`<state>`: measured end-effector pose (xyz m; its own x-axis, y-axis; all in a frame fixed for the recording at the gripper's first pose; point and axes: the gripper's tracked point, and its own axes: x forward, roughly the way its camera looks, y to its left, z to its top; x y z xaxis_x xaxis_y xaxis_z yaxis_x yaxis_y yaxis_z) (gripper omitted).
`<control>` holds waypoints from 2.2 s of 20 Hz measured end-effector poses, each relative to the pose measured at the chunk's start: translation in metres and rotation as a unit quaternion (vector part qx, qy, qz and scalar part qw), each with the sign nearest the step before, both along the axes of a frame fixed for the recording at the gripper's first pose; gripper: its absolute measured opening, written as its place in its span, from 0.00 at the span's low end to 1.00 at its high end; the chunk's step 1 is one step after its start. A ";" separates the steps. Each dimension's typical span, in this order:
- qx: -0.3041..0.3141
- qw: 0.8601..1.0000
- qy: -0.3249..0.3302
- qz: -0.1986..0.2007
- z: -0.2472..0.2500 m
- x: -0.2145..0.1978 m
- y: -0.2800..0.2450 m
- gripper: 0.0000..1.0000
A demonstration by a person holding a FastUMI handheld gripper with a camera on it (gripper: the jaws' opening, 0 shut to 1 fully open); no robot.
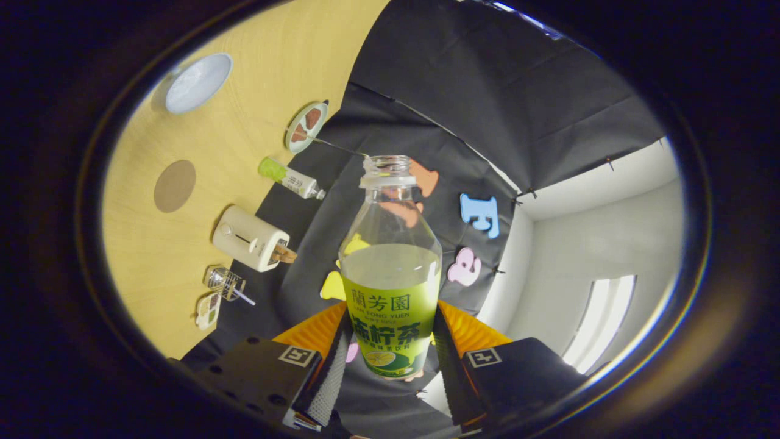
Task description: Take the bottle from table, then pour the juice into the cup, finally place the bottle on the coaster
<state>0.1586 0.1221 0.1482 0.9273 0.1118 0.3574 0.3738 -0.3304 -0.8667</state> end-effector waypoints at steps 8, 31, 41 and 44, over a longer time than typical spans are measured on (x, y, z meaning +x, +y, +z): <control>0.142 0.987 0.069 0.028 -0.021 0.000 -0.008 0.75; 0.721 0.590 0.324 0.167 -0.099 0.063 0.005 0.76; 0.772 0.499 0.374 0.122 -0.195 0.114 0.014 0.77; 0.778 0.487 0.384 0.104 -0.222 0.122 0.010 0.78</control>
